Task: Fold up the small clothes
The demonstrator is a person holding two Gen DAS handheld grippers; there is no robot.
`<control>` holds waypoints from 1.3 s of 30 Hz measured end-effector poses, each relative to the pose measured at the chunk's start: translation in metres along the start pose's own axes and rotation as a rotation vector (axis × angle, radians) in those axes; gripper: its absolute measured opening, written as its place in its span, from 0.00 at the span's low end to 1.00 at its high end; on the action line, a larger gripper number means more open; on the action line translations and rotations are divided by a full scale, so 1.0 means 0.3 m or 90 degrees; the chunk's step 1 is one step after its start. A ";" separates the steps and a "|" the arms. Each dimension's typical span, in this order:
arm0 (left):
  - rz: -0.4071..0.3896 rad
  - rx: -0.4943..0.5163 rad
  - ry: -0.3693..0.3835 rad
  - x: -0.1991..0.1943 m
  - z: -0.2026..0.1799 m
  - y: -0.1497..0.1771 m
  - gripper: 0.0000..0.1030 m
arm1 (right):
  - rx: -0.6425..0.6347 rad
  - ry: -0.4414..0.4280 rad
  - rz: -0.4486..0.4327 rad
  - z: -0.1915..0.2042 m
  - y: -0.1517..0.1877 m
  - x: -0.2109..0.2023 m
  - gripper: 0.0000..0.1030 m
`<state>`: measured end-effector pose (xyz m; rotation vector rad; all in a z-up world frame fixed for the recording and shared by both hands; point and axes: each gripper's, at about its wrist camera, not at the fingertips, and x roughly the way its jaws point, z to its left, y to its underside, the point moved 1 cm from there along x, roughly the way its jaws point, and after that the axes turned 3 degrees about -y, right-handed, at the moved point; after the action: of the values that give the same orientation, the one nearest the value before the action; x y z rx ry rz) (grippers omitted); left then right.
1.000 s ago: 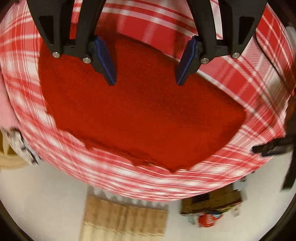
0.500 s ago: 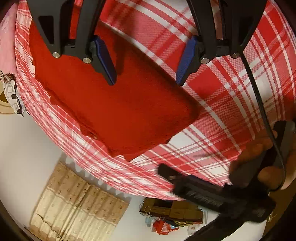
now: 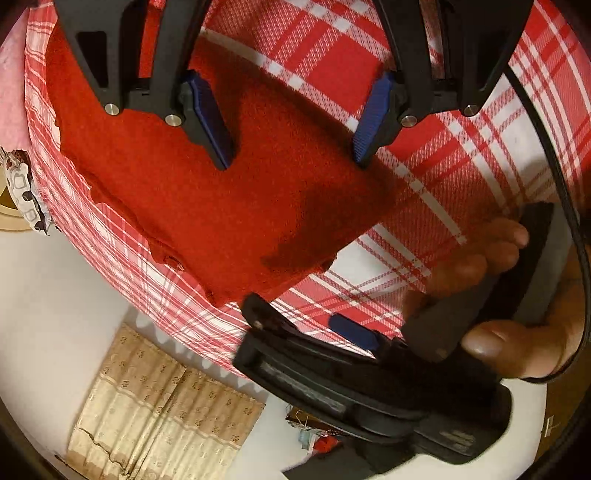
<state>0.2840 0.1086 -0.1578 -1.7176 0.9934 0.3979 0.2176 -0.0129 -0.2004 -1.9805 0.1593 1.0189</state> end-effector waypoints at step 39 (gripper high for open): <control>0.037 -0.076 0.070 0.149 0.053 -0.066 0.34 | 0.011 -0.008 -0.021 0.050 -0.027 0.017 0.23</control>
<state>0.3293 0.1058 -0.1821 -1.8373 1.1200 0.4117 0.2159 0.0046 -0.2030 -1.9545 0.1271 1.0056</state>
